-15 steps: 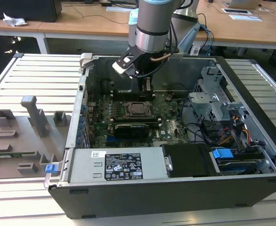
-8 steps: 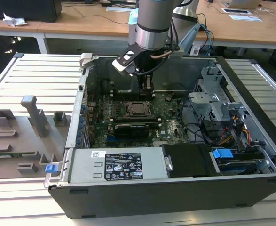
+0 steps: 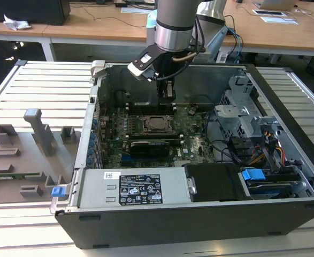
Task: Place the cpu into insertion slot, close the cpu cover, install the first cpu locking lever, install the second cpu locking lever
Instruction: 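Close the cpu cover, then install the first cpu locking lever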
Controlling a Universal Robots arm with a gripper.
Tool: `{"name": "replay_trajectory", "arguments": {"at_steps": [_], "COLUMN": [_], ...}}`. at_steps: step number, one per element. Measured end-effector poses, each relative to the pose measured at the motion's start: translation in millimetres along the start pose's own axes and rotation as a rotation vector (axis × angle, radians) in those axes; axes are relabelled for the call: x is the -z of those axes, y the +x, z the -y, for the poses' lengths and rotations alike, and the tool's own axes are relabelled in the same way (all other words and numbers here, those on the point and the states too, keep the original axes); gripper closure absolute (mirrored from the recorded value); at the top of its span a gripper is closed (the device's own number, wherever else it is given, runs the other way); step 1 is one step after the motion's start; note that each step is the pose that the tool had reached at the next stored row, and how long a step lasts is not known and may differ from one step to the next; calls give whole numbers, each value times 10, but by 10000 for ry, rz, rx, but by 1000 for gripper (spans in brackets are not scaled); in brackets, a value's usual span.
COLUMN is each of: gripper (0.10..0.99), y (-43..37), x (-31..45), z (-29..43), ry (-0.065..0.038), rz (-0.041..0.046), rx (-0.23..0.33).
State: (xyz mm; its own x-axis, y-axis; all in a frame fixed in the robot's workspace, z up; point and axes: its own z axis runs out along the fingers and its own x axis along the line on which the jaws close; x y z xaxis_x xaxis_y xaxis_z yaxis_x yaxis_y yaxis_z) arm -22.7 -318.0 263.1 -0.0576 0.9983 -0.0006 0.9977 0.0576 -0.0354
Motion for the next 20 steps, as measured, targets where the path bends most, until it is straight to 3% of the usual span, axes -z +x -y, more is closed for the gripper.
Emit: {"name": "replay_trajectory", "arguments": {"at_steps": [12, 20], "gripper": [980, 980], "y": [0, 0], "x": [5, 6], "z": [0, 0], "ry": [0, -1], "rz": [0, 61], "rx": [0, 1699]}}
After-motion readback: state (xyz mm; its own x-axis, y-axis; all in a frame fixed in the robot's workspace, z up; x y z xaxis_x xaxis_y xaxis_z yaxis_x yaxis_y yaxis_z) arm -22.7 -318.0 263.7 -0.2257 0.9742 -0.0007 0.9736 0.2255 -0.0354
